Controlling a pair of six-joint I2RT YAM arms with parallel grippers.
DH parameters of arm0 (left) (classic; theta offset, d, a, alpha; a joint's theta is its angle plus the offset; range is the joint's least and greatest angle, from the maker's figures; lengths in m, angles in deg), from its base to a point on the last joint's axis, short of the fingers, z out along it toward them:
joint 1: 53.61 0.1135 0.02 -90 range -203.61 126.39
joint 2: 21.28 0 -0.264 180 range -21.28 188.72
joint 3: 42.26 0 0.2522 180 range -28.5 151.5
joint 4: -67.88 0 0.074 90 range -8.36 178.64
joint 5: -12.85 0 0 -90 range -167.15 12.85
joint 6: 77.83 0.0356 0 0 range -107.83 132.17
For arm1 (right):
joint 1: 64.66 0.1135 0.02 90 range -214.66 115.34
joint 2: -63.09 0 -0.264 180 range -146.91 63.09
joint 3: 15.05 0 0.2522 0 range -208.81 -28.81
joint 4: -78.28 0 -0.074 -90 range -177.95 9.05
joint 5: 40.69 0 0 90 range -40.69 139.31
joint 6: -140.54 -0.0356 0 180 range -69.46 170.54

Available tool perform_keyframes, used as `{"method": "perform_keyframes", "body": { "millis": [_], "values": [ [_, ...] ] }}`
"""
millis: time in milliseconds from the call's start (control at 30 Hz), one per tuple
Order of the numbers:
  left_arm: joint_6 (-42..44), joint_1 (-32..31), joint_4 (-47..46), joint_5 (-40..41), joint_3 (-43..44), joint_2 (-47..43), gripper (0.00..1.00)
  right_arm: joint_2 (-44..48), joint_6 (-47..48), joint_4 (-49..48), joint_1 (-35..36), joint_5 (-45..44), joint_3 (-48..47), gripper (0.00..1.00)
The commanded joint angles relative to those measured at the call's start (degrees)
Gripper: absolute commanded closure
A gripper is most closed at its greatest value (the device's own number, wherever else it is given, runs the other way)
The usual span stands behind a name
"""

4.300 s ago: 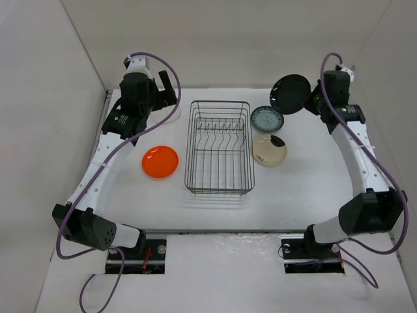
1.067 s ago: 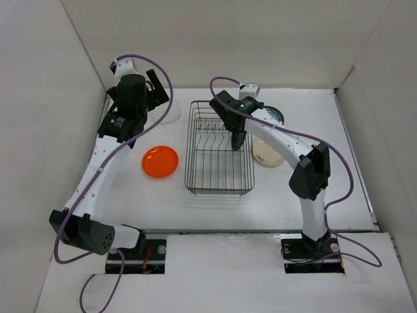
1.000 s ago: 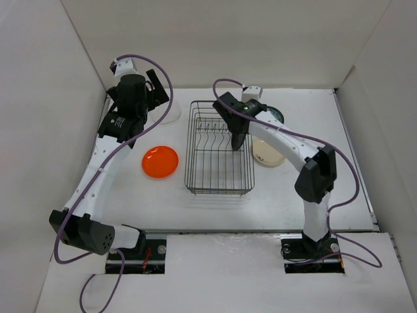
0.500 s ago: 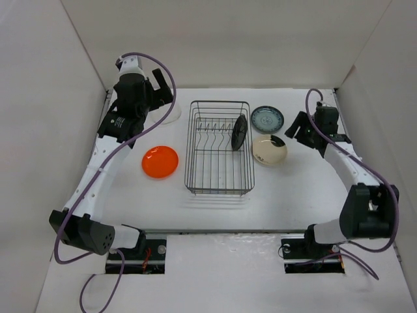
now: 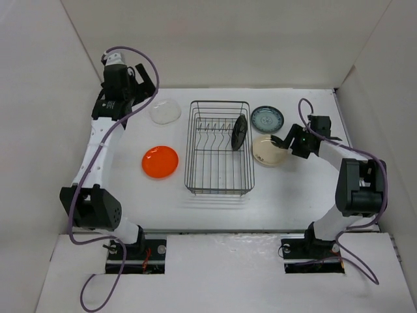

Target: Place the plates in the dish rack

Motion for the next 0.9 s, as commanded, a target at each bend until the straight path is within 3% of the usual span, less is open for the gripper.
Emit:
{"method": "perform_keyframes", "body": {
  "millis": [0,233,400,633,667,767,800,867],
  "values": [
    [-3.32,4.1,-0.12,-2.27,3.32,0.35,0.0,-2.03,0.2,-1.76,-0.47,-0.83,-1.92,0.3],
    [-5.17,7.62,-2.67,-8.07,0.42,1.06,0.0,-4.23,0.2,-0.08,-1.09,-1.36,-3.77,0.36],
    [-5.7,9.12,-4.61,-12.3,-1.86,1.06,0.0,-6.7,0.73,-0.08,-1.09,0.31,-4.82,0.53],
    [-5.7,9.12,-5.22,-12.83,-2.92,0.0,0.0,-8.46,1.26,0.53,-1.09,0.31,-5.44,0.57],
    [-5.7,9.12,-5.22,-12.83,-3.44,0.0,0.0,-8.98,1.26,1.23,-1.61,0.31,-5.44,0.66],
    [-5.7,9.12,-5.75,-12.3,-3.44,-0.61,0.0,-10.03,1.26,2.64,-1.62,0.31,-6.76,0.71],
    [-5.7,9.12,-5.75,-12.3,-3.44,-0.61,0.0,-10.56,1.26,3.25,-1.62,0.31,-7.46,0.81],
    [-5.7,9.12,-5.75,-12.3,-3.44,-1.14,0.0,-10.56,1.78,4.14,-1.62,0.31,-8.17,0.87]
  ]
}}
